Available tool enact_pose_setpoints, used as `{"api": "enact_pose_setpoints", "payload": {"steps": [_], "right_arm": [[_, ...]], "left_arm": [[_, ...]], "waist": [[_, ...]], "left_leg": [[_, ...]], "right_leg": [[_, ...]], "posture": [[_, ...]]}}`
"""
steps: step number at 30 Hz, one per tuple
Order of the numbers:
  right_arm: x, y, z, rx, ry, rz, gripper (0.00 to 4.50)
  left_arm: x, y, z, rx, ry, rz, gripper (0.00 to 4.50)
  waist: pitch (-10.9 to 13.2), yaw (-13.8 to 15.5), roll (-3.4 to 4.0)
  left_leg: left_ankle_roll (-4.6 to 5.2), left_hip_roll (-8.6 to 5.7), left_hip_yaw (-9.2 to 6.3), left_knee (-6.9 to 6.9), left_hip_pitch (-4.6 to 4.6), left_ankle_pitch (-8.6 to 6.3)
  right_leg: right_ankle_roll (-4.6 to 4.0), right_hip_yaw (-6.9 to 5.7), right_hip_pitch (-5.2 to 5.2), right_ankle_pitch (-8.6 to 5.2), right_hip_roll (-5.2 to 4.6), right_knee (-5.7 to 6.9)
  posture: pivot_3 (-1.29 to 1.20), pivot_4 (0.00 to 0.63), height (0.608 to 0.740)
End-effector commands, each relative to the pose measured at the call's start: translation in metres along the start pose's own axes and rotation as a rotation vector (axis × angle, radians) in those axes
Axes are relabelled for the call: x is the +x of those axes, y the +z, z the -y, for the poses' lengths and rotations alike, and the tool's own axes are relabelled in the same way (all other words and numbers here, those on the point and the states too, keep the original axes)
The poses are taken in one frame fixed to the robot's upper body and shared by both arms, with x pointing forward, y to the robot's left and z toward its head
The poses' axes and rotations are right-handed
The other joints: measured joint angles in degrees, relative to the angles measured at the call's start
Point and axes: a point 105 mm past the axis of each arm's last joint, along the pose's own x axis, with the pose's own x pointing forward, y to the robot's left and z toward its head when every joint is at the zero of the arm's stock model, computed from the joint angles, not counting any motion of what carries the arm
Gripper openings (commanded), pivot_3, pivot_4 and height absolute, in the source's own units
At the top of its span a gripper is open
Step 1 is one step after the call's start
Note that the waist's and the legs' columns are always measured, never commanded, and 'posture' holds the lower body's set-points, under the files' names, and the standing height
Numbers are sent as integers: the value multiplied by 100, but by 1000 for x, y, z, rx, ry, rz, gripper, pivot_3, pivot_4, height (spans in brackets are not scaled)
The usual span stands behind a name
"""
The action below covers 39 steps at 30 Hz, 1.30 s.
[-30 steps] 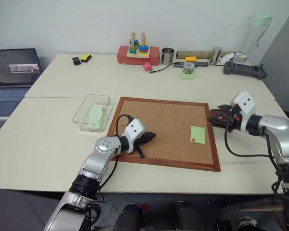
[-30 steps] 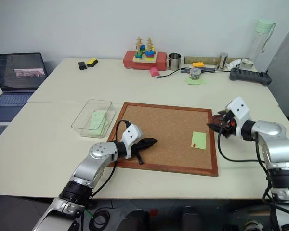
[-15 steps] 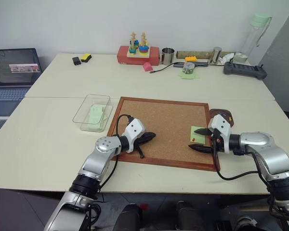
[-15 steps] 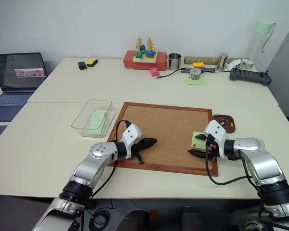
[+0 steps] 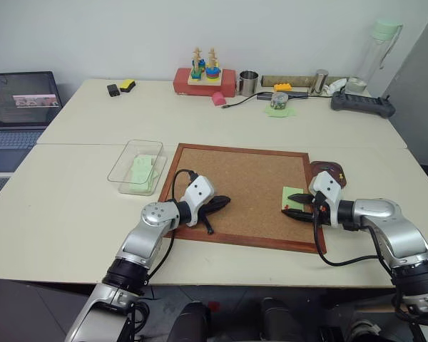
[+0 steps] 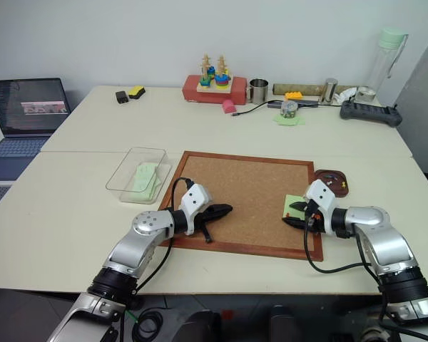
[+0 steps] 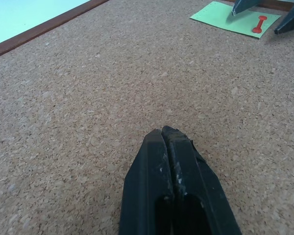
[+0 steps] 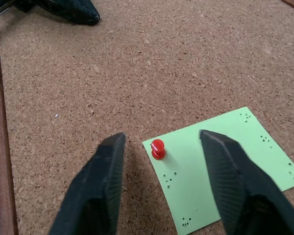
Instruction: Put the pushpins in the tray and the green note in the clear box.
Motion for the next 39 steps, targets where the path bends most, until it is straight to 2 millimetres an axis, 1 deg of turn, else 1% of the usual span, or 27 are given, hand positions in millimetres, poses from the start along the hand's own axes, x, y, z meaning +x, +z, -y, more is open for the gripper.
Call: {"api": "enact_pose_setpoints", "payload": {"steps": [1,2,3,4,7,9,13,18,22,26,27,29,32,33,35,37,39], "right_arm": [[-1,7,2,-57,-7,16,1421],[-1,6,2,-63,-9,13,1326],[-1,5,3,-73,-10,8,1074],[-1,4,3,-80,-10,4,941],[-2,5,2,-93,-8,8,325],[-2,7,1,-98,-3,17,35],[-5,14,0,-106,8,37,35],[-11,32,-1,-146,16,77,35],[-18,50,-1,-202,21,104,35],[-22,60,-1,-286,23,97,35],[-22,62,-1,-311,23,95,35],[-22,66,-1,-379,23,88,35],[-19,71,-3,-476,22,91,35],[-18,72,-4,-517,22,93,12],[-15,74,-5,-583,19,102,0],[-13,77,-5,-641,3,122,0],[-11,80,-3,-711,-18,144,0]], "left_arm": [[-1,-32,8,-39,-18,-120,0],[-1,-32,8,-39,-18,-120,0],[-1,-32,8,-39,-18,-120,0],[-1,-32,9,-39,-17,-121,0],[-1,-32,9,-40,-18,-121,0],[-1,-32,9,-41,-18,-121,0],[-1,-32,9,-42,-19,-121,0],[0,-32,9,-44,-19,-121,0],[0,-31,8,-52,-10,-113,0],[3,-25,3,-68,15,-79,0],[4,-21,1,-75,23,-64,0],[4,-7,-4,-96,41,-11,0],[-2,23,-16,-184,69,100,0],[-6,33,-19,-213,65,135,190],[-15,50,-20,-257,33,186,431],[-23,61,-15,-294,-19,219,855],[-30,70,-11,-318,-46,248,1233]], "waist": [[0,0,0],[0,0,0],[0,0,0],[0,0,0],[0,-1,0],[0,-1,0],[0,0,0],[0,0,0],[1,0,-1],[1,16,-2],[2,20,-4],[2,53,-4],[9,83,-14],[15,86,-24],[26,83,-36],[26,72,-36],[26,56,-36]], "left_leg": [[0,0,0,0,0,0],[0,0,0,0,0,0],[0,0,0,0,0,0],[0,0,0,0,0,0],[0,0,0,0,0,0],[0,0,0,0,0,0],[0,0,0,0,0,0],[0,0,0,0,-1,0],[0,0,-1,-1,0,0],[0,0,-2,-1,-1,0],[0,0,-3,-1,-1,0],[0,-2,-2,-1,-2,0],[-1,-2,-3,1,-3,0],[-1,-2,-3,1,-4,0],[-1,3,-5,0,-11,0],[-2,3,-6,-2,-37,0],[-5,1,-4,-2,-89,2]], "right_leg": [[0,0,0,0,0,0],[0,0,0,0,0,0],[0,0,0,0,0,0],[0,0,0,0,0,0],[0,0,0,0,0,0],[0,0,0,0,0,0],[0,0,0,0,0,0],[0,0,0,0,0,-1],[0,0,0,0,0,-1],[0,-2,0,-1,-1,-3],[0,-3,0,-1,-1,-4],[0,-3,0,-1,-3,-4],[0,-3,-1,0,-3,-3],[0,-3,-2,0,-3,-3],[-1,-9,-9,-1,0,-3],[-2,-12,-31,-2,1,-3],[-1,-7,-88,-2,1,4]], "posture": [[0,150,740],[0,150,740],[0,150,740],[0,150,740],[0,150,740],[0,150,740],[0,150,740],[0,150,740],[0,150,740],[0,150,740],[0,150,740],[0,150,740],[0,150,740],[0,150,740],[0,150,740],[0,150,740],[0,150,740]]}}
